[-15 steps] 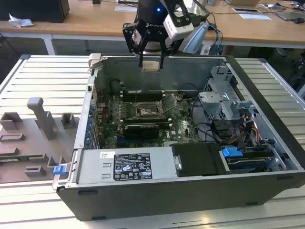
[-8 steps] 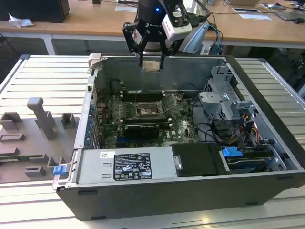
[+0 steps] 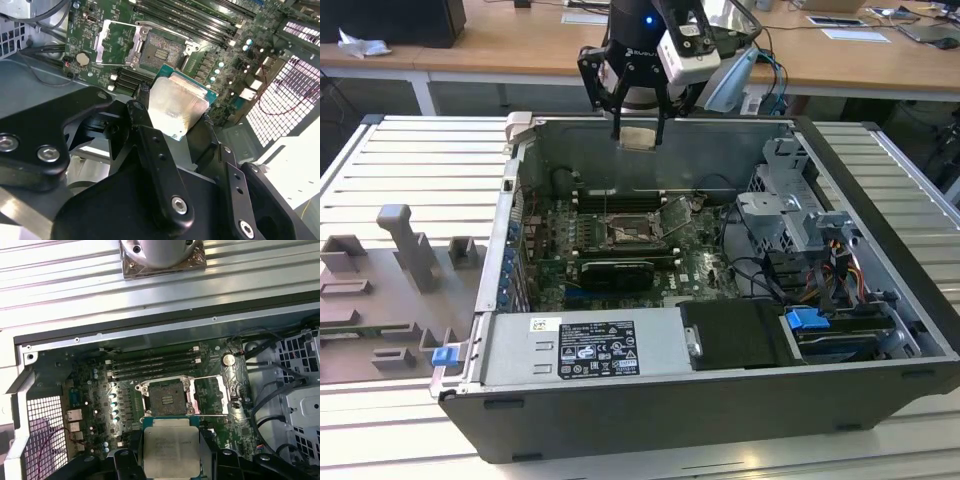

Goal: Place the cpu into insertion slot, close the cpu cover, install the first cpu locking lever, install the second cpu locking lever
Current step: 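Place the cpu into insertion slot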

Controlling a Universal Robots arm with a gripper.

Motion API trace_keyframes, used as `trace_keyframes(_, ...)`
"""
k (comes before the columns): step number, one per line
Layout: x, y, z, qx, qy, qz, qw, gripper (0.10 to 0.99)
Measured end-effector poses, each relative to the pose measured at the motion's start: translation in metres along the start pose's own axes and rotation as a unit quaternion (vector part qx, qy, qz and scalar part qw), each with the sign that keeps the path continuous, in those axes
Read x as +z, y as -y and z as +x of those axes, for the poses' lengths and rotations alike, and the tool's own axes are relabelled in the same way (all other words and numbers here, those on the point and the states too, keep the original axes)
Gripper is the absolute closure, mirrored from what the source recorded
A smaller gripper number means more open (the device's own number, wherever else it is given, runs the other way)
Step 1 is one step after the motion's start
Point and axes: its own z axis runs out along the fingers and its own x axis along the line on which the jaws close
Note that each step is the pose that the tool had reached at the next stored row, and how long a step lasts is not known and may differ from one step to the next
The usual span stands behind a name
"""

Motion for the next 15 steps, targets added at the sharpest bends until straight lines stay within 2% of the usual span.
trace_keyframes(15, 0.0001, 0.0, 0.0, 0.036, 0.0032, -0.0006, 0.9994, 0.545)
